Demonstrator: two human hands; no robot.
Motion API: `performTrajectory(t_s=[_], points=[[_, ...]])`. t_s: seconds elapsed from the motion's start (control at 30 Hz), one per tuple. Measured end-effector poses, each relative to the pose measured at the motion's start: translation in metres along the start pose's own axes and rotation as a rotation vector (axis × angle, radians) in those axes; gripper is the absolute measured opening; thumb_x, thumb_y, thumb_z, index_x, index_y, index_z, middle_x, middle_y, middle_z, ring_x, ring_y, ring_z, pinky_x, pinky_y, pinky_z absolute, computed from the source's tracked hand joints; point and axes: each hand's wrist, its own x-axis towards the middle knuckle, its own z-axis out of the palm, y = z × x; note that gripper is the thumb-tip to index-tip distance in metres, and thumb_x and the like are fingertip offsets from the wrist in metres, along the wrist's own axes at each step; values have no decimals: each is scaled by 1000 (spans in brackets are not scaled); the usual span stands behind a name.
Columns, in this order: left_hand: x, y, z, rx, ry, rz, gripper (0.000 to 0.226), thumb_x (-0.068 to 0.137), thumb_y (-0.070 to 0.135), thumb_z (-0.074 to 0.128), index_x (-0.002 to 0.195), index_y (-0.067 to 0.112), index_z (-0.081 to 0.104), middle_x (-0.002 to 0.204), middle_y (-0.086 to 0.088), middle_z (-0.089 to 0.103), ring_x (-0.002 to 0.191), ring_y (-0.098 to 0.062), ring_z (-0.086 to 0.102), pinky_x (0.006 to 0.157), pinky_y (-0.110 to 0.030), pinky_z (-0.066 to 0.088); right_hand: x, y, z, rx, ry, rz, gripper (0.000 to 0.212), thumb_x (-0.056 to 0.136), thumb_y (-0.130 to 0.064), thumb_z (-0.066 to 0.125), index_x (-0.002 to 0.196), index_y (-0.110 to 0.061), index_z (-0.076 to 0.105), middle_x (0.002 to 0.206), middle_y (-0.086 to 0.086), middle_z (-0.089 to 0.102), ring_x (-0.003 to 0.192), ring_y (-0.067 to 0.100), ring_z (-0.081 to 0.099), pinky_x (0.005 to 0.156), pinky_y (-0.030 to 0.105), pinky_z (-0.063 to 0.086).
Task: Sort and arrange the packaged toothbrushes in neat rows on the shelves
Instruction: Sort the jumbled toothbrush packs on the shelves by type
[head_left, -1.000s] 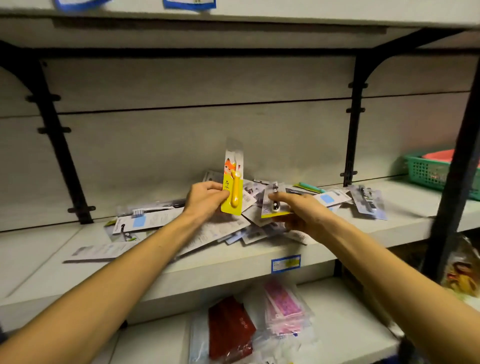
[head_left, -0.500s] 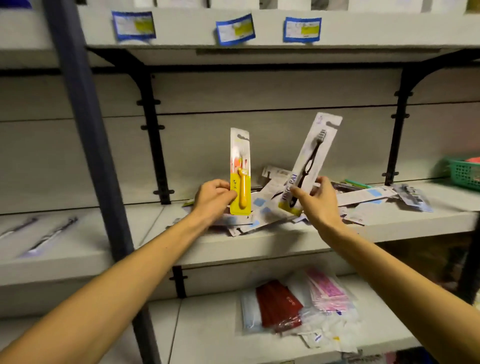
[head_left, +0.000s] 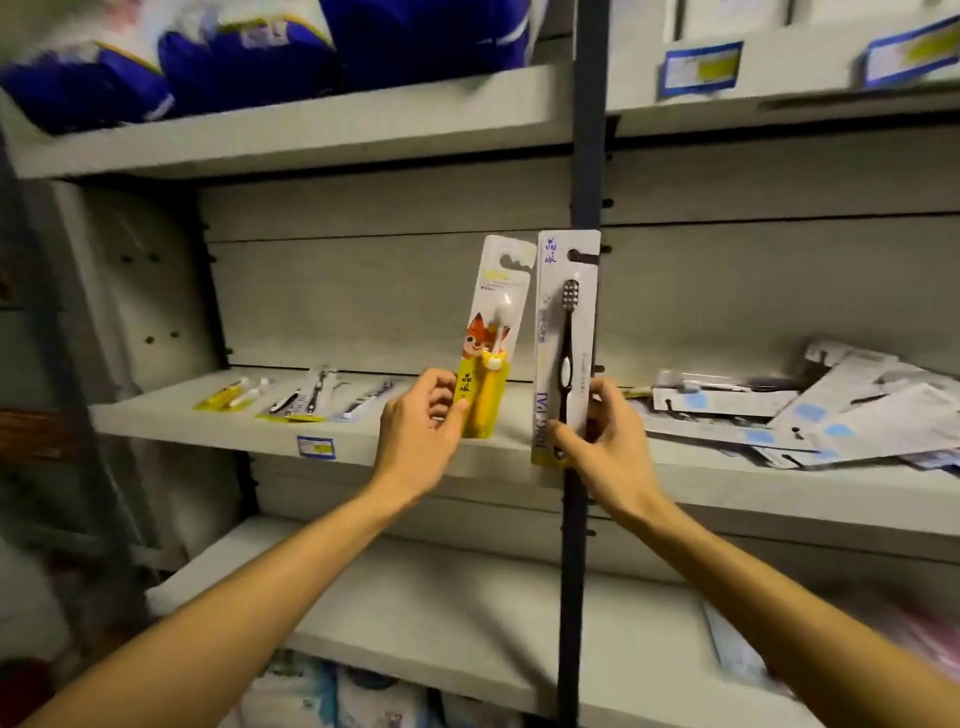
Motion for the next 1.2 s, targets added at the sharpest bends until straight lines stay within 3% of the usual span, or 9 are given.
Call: performTrajectory(t_s=[0.1, 0.27, 0.4, 0.53, 0.67, 0.83, 0.93, 1.03, 1.2], points=[[9, -38, -51, 52, 83, -76, 17, 91, 8, 70, 98, 22, 62, 85, 6, 71, 78, -9, 69, 69, -21, 56, 13, 0, 58, 53, -60, 16, 38, 88, -14, 72, 113, -36, 54, 106, -14, 71, 100, 9, 69, 77, 27, 61], [28, -114, -110, 30, 171, -273, 15, 90, 0, 68, 99, 11, 64, 85, -7, 71, 78, -22, 69, 75, -32, 57, 48, 16, 140, 107, -93, 89, 53, 85, -5, 74, 125, -26, 45, 107, -18, 63, 93, -8, 66, 68, 13, 55], [44, -174, -149, 87, 237, -391, 13, 89, 2, 68, 95, 13, 68, 79, -3, 72, 74, -19, 68, 75, -33, 56, 91, 37, 204, 144, -123, 211, 67, 82, 2, 75, 136, -15, 40, 113, 1, 67, 96, 10, 69, 78, 29, 58], [76, -225, -194, 198, 215, -526, 12, 89, 9, 69, 97, 18, 70, 93, -6, 76, 91, -27, 72, 89, -41, 56, 139, 50, 272, 151, -246, 328, 69, 77, 3, 78, 132, -16, 42, 111, 7, 70, 99, 21, 70, 87, 43, 59], [123, -266, -237, 265, 200, -625, 12, 89, 13, 68, 99, 21, 68, 97, -8, 77, 94, -28, 72, 90, -44, 56, 191, 63, 340, 90, -380, 392, 61, 74, 2, 81, 120, -12, 44, 109, 11, 70, 98, 28, 70, 87, 46, 59], [153, -312, -264, 430, 172, -649, 12, 87, 22, 69, 97, 28, 67, 89, 4, 74, 91, -19, 70, 89, -34, 55, 225, 89, 399, -95, -492, 474, 51, 78, -11, 83, 109, -17, 43, 101, 5, 65, 86, 18, 65, 67, 28, 56], [168, -338, -273, 477, 114, -669, 15, 87, 26, 69, 101, 29, 68, 91, 5, 73, 97, -19, 69, 88, -31, 53, 242, 101, 414, -411, -555, 383, 50, 76, -37, 83, 111, -14, 56, 101, 6, 66, 91, 23, 64, 82, 41, 57], [181, -366, -281, 582, 24, -667, 24, 86, 34, 69, 109, 29, 70, 103, 8, 74, 102, -19, 67, 91, -33, 52, 254, 109, 424, -682, -559, 255, 65, 73, -49, 79, 124, -16, 56, 122, 11, 56, 106, 28, 56, 89, 39, 51], [195, -409, -288, 748, -195, -460, 40, 90, 35, 65, 130, 27, 64, 137, 2, 57, 126, -23, 52, 101, -33, 44, 256, 118, 455, -706, -602, 244, 60, 85, -47, 66, 140, -25, 53, 137, 9, 53, 123, 30, 49, 104, 42, 44]])
